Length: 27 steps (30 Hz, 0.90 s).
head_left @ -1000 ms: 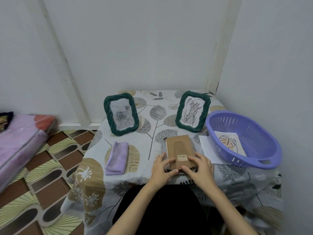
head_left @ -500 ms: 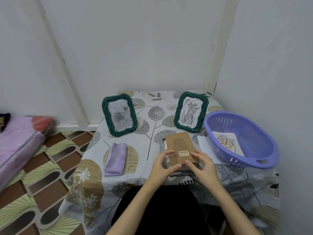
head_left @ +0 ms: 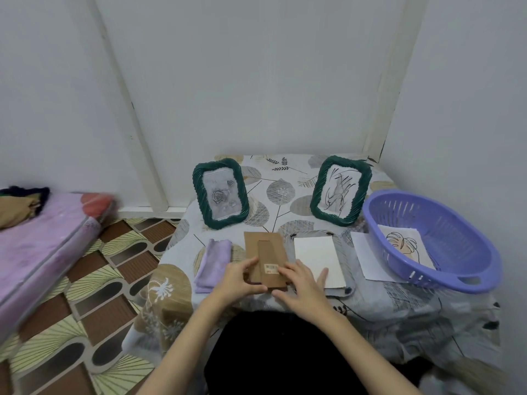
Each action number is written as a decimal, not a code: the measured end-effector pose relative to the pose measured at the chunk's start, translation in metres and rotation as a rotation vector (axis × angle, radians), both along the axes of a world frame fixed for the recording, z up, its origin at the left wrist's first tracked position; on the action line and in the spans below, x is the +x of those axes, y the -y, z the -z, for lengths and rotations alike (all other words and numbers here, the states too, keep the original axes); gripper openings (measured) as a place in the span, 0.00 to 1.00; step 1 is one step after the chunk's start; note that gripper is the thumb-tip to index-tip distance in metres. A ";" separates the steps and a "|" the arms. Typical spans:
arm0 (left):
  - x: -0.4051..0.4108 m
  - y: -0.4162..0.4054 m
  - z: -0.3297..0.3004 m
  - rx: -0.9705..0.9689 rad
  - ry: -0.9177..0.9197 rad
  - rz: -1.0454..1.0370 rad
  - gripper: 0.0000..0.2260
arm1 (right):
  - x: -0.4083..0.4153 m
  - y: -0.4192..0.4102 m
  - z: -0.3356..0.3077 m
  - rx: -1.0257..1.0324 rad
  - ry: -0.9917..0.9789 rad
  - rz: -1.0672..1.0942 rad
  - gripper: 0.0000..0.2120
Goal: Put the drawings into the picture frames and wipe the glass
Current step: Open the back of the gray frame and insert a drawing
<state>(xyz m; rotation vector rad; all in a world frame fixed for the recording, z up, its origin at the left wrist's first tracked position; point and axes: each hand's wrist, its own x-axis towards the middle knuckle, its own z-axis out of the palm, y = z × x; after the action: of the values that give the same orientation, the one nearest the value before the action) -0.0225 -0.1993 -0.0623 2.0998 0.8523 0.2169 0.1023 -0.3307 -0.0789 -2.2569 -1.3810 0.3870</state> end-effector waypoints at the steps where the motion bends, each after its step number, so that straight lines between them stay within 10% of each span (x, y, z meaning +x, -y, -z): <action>1: -0.001 -0.004 0.001 0.131 -0.125 0.053 0.34 | -0.002 -0.002 0.001 -0.023 0.044 -0.016 0.29; 4: 0.000 -0.011 0.001 0.364 -0.364 0.136 0.28 | -0.002 -0.001 -0.002 -0.046 0.108 -0.066 0.25; 13: 0.015 0.002 0.011 0.472 -0.304 0.322 0.52 | 0.045 0.035 -0.003 0.032 0.119 0.410 0.24; 22: -0.003 -0.023 0.007 0.454 -0.394 0.354 0.33 | 0.068 0.051 -0.009 0.006 0.016 0.461 0.17; 27: 0.018 -0.008 0.003 0.456 -0.270 0.277 0.49 | 0.070 0.055 -0.011 0.016 0.003 0.471 0.18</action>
<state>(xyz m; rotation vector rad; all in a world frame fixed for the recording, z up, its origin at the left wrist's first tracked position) -0.0048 -0.1917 -0.0657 2.6926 0.6984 -0.0261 0.1727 -0.3855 -0.0676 -2.4705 -0.8060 0.2100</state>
